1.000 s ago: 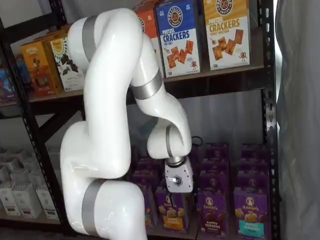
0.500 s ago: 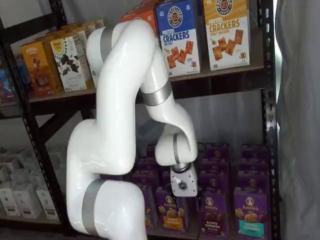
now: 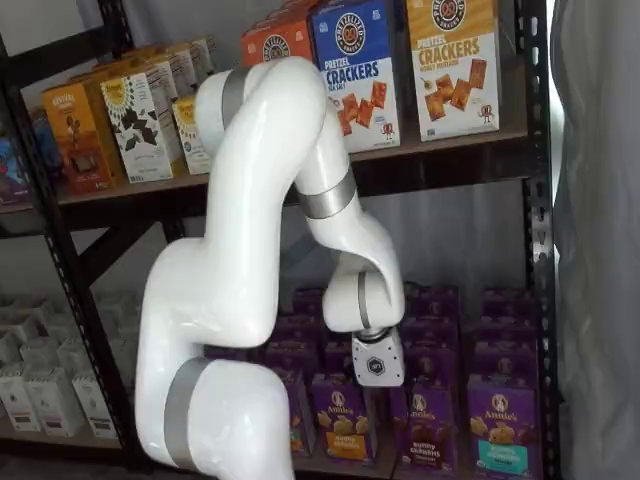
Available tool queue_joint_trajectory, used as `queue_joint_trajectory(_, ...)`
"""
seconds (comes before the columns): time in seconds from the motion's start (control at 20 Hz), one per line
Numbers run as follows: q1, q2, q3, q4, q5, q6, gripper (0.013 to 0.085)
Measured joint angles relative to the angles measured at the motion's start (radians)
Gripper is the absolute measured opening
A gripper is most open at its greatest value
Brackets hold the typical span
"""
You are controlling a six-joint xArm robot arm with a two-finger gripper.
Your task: Pick up the purple box with a brown patch in the center, on the bottom shelf, the fifth box from the left
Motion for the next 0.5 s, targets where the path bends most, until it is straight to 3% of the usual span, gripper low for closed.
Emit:
queue_joint_trajectory(0.1,-0.007,0.027,-0.043,0.024,0.015,-0.03,0.085)
queue_joint_trajectory(0.3,-0.024,0.076,-0.128,-0.007,0.058,-0.017,0.085)
queue_joint_trajectory(0.5,-0.03,0.118,-0.191,0.014,0.081,-0.046,0.085)
